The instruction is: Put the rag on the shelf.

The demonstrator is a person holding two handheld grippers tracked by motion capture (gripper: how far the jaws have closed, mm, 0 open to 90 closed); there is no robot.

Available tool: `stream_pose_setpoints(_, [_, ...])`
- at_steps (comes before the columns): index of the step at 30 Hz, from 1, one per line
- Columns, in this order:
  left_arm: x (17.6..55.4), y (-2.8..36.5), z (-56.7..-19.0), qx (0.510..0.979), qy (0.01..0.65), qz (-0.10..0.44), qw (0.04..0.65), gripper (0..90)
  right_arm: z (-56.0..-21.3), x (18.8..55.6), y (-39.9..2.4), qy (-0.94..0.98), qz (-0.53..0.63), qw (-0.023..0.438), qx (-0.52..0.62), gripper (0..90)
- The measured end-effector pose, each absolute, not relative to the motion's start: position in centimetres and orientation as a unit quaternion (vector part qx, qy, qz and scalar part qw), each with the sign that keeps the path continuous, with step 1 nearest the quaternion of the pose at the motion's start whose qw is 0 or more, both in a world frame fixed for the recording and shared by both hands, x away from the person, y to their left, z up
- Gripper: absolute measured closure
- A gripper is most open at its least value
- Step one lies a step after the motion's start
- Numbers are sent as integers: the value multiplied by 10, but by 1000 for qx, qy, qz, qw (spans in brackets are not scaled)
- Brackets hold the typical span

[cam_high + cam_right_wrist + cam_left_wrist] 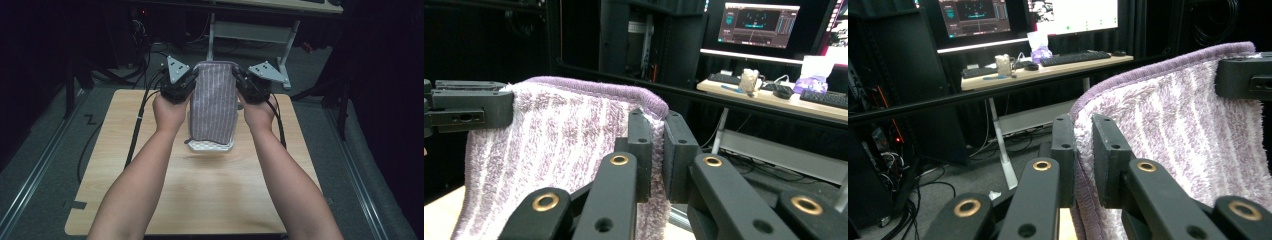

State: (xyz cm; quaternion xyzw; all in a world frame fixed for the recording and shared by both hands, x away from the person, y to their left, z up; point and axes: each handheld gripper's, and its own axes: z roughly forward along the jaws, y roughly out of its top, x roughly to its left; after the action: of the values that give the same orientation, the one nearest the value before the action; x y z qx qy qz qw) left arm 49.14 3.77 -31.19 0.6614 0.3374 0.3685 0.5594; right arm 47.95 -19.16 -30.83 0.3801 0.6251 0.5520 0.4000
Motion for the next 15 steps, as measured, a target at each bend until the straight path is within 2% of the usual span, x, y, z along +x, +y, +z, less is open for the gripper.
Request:
stream_pose_setpoints(12, [521, 36, -332, 689, 371, 336, 524, 800, -327, 509, -190, 653, 518, 381, 400, 837])
stream_pose_setpoints(15, [527, 35, -339, 697, 375, 334, 512, 796, -334, 516, -190, 663, 510, 361, 411, 830])
